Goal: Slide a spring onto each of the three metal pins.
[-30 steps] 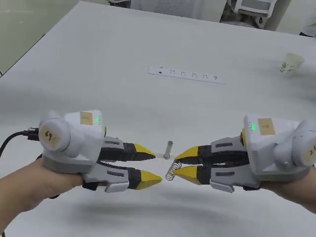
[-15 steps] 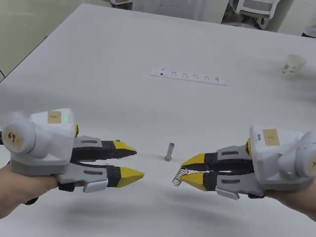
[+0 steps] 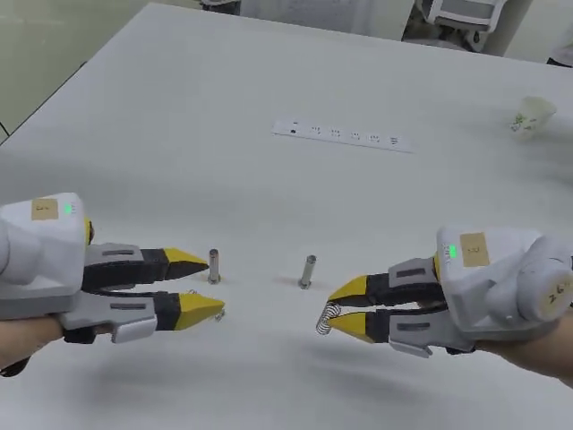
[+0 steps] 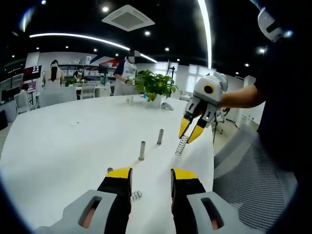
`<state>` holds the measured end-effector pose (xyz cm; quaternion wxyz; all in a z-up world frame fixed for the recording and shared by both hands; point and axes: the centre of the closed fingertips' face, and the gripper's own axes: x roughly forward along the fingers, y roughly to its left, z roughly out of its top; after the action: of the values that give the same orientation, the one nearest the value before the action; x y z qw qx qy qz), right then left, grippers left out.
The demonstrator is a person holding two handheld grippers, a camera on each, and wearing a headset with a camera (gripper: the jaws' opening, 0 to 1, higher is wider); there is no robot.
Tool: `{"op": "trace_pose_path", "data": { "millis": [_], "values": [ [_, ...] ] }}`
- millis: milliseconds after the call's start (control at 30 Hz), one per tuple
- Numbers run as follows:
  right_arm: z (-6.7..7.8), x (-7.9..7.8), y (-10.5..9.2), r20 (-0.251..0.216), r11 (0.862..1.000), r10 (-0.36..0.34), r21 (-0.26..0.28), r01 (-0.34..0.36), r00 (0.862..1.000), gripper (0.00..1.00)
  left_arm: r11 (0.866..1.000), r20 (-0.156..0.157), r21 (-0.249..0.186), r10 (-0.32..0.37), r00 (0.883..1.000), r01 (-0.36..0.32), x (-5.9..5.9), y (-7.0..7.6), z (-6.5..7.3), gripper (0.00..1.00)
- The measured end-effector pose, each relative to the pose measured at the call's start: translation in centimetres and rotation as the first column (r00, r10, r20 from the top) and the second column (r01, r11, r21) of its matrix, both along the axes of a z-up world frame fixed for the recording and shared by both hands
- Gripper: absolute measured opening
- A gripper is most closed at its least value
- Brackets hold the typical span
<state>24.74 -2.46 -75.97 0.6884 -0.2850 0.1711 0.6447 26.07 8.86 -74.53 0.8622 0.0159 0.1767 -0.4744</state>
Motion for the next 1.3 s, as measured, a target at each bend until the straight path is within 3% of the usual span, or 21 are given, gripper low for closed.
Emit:
{"op": "trace_pose_path", "data": {
  "millis": [233, 367, 800, 1100, 1300],
  "values": [
    [-0.2, 0.3, 0.2, 0.000, 1.000, 0.000, -0.011, 0.000, 1.000, 0.07, 0.998, -0.009, 0.015, 0.067, 0.998, -0.067, 0.2, 2.4, -0.7, 0.28],
    [0.1, 0.5, 0.6, -0.001, 1.000, -0.005, -0.003, 0.005, 1.000, 0.07, 0.993, -0.011, 0.019, 0.114, 0.993, -0.114, 0.7, 3.5, -1.1, 0.36],
    [0.5, 1.6, 0.5, 0.008, 0.999, -0.037, 0.009, 0.037, 0.999, 0.08, 0.987, -0.011, 0.032, 0.156, 0.988, -0.156, 1.3, 4.6, -1.7, 0.58],
    [1.1, 3.0, 0.2, 0.005, 0.996, -0.089, 0.031, 0.088, 0.996, 0.08, 0.981, -0.007, 0.036, 0.191, 0.982, -0.191, 1.6, 5.2, -2.1, 0.84],
    [1.7, 3.7, 0.4, 0.015, 0.995, -0.095, 0.037, 0.095, 0.995, 0.08, 0.980, 0.003, 0.037, 0.196, 0.981, -0.196, 1.7, 5.2, -1.9, 0.91]
  ]
}}
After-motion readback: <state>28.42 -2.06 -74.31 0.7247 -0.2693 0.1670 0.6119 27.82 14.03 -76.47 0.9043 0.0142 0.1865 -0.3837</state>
